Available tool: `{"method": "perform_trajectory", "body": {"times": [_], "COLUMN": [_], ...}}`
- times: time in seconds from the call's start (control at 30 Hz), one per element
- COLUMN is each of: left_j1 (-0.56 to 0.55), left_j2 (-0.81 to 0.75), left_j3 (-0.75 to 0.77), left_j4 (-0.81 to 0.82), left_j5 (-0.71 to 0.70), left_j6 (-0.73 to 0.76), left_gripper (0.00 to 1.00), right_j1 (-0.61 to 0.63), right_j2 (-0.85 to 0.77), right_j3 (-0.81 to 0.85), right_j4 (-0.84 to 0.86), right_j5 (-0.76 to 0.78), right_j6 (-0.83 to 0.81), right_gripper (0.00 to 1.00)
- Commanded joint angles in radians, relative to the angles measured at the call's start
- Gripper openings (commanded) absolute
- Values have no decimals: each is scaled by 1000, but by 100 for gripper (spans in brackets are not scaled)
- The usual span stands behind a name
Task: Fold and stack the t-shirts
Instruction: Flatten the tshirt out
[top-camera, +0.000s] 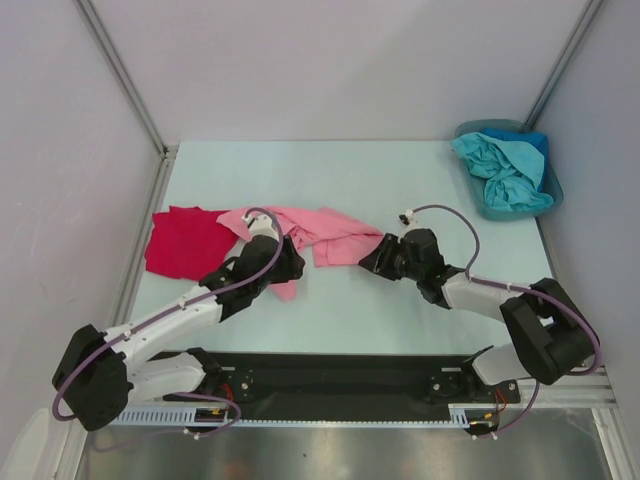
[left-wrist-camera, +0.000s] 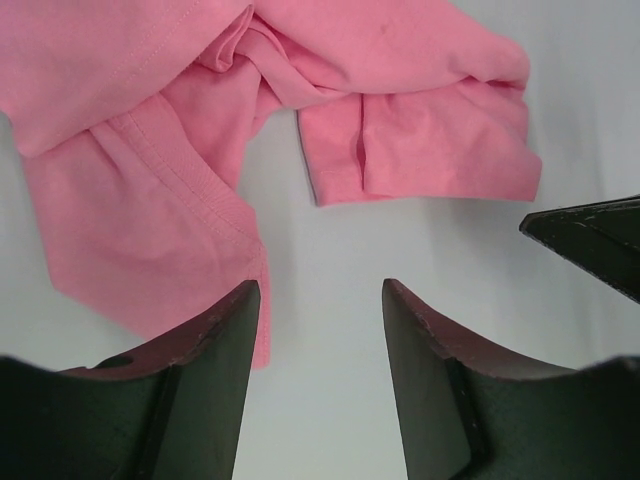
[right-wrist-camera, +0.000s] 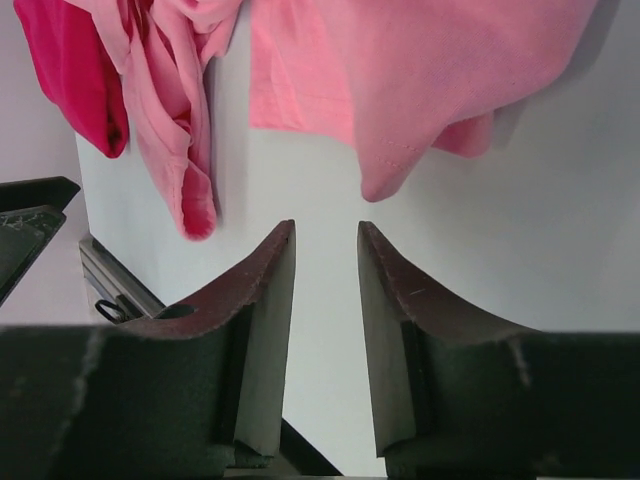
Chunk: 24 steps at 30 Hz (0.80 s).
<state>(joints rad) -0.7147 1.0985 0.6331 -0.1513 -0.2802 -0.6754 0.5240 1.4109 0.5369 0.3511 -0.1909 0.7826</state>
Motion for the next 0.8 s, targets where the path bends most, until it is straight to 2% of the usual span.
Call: {"method": "perform_trajectory", "body": {"times": [0.0, 0.1, 0.17, 0.27, 0.3, 0.4, 0.6, 0.77], "left_j1": [6, 4, 4, 6, 6, 6, 4, 4], "left_j2": [-29, -35, -42, -51, -55, -66, -60, -52], "left_j3": [-7, -7, -7, -7, -7, -9, -7, -12], "left_j4": [32, 30, 29, 24, 21, 18, 24, 29], "left_j5": [13, 18, 18, 12, 12, 12, 19, 19], "left_j6": [-1, 2, 4, 7, 8, 10, 11, 13], "left_gripper": [58, 57, 57, 57, 57, 57, 57, 57], "right_j1": [11, 14, 16, 18, 18, 14, -39, -100], "right_j2": [14, 17, 19, 17, 11, -6, 11, 115], "right_j3": [12, 18, 23, 31, 32, 32, 21, 78], "right_j4": [55, 55, 49, 35, 31, 9, 23, 55], "right_j5": [25, 28, 33, 36, 38, 50, 19, -24], "right_j6": [0, -2, -9, -20, -23, -42, -49, -69], "right_gripper": [35, 29, 28, 34, 42, 51, 51, 49]}}
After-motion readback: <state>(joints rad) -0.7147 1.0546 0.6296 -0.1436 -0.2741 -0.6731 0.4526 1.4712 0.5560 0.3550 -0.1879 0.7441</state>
